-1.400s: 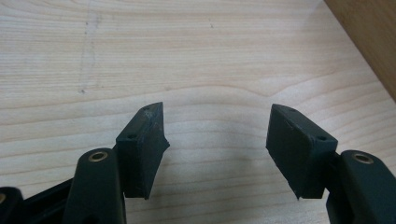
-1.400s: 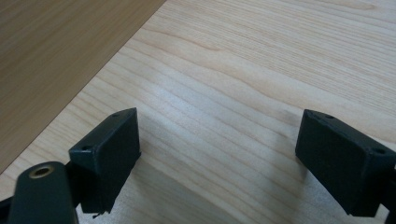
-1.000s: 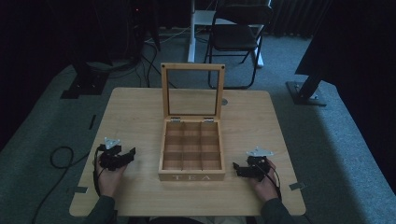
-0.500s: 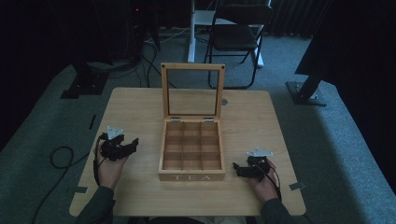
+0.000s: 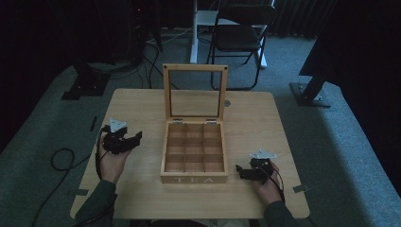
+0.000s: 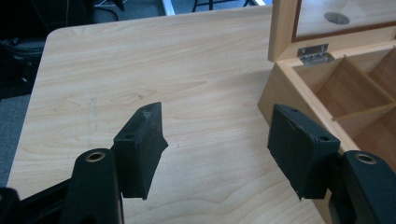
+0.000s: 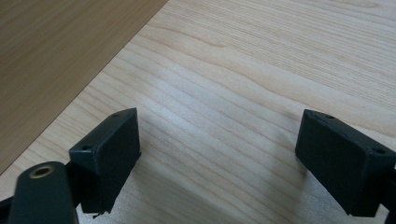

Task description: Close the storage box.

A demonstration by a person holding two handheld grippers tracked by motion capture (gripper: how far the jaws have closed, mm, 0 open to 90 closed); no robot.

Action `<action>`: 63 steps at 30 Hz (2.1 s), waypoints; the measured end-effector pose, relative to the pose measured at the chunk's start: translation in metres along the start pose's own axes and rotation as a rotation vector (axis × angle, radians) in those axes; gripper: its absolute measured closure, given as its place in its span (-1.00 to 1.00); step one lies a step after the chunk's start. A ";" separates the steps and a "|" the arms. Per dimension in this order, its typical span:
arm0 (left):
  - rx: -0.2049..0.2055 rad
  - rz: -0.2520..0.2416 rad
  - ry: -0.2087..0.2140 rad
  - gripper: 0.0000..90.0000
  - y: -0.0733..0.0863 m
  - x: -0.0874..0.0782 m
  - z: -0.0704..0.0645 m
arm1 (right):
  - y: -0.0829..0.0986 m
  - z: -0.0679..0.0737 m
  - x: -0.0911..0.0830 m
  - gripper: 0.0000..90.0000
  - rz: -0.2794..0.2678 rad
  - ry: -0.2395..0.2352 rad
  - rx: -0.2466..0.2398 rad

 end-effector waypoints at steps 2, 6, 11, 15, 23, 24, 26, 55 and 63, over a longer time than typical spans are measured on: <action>0.003 -0.006 0.004 -0.19 -0.003 0.000 -0.001 | 0.000 0.000 0.000 -0.70 0.000 0.000 0.000; 0.001 -0.023 0.011 -0.19 -0.011 -0.001 -0.003 | 0.000 0.000 0.000 -0.70 0.000 0.000 0.000; -0.004 -0.042 0.020 -0.19 -0.021 -0.002 -0.006 | 0.000 0.000 0.000 -0.70 0.000 0.000 0.001; -0.001 -0.052 0.026 -0.19 -0.027 -0.002 -0.009 | 0.000 0.000 0.000 -0.70 -0.001 0.000 0.001; 0.036 -0.060 0.029 -0.19 -0.041 0.004 -0.017 | -0.001 0.000 0.001 -0.70 -0.002 -0.006 -0.006; 0.041 -0.060 0.029 -0.19 -0.043 0.005 -0.018 | -0.001 0.000 0.001 -0.70 -0.002 -0.007 -0.007; 0.046 -0.066 0.032 -0.19 -0.047 0.007 -0.019 | -0.001 0.000 0.001 -0.70 -0.002 -0.007 -0.007; 0.077 -0.111 0.092 -0.20 -0.096 0.029 -0.040 | -0.001 0.000 0.001 -0.70 -0.001 -0.011 -0.009; 0.079 -0.134 0.106 -0.21 -0.103 0.038 -0.046 | -0.001 0.000 0.001 -0.70 -0.001 -0.011 -0.008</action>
Point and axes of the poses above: each handheld gripper's, and its own axes: x roughly forward along the jaws, y roughly out of its underside, z roughly to its left, the point moved 6 cm from there along x, roughly forward along the jaws, and after that the axes turned 8 degrees about -z, right-handed, at the moved point
